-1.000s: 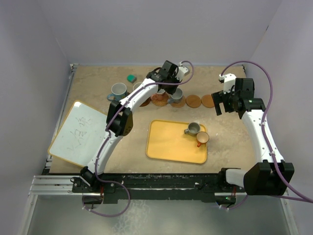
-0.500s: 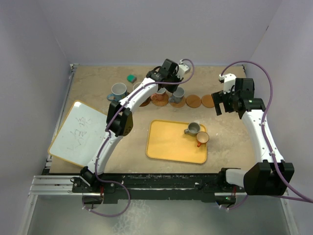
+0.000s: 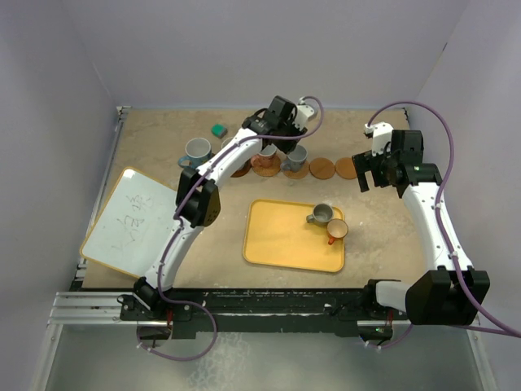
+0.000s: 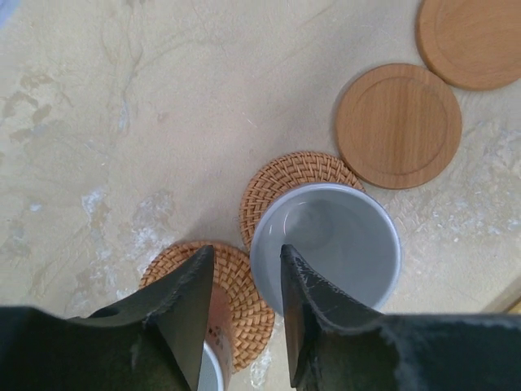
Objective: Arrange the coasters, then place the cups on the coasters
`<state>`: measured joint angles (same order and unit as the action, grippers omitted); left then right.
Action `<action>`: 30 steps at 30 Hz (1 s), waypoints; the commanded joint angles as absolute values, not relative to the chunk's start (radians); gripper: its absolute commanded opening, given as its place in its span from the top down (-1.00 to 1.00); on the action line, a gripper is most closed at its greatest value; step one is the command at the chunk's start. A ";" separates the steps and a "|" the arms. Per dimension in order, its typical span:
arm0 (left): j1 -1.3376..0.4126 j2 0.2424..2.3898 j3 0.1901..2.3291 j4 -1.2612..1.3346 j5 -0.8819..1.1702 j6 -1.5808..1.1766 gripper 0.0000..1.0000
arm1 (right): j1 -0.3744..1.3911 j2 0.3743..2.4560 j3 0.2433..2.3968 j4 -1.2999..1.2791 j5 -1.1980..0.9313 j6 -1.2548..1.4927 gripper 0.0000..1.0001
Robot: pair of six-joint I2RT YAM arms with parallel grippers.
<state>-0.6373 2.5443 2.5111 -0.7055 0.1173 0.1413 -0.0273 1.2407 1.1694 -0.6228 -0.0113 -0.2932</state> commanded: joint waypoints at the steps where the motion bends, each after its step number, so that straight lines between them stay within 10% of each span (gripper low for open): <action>1: -0.643 2.363 2.502 -0.665 0.138 0.161 0.23 | -0.032 1.229 1.172 -0.606 -0.033 -0.303 -1.00; 14: -0.643 1.914 2.002 -0.591 0.109 0.270 -0.39 | -0.023 1.224 1.227 -0.667 -0.154 -0.291 -1.00; 30: -0.637 1.374 1.313 -0.448 -0.070 0.426 -0.55 | 0.233 1.376 1.176 -0.728 -0.026 -0.424 -0.85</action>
<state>-0.6380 1.4677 1.3838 -0.5480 -0.0261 0.3878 0.1711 1.3346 1.2045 -0.7208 -0.0460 -0.3805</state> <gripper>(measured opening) 0.770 0.942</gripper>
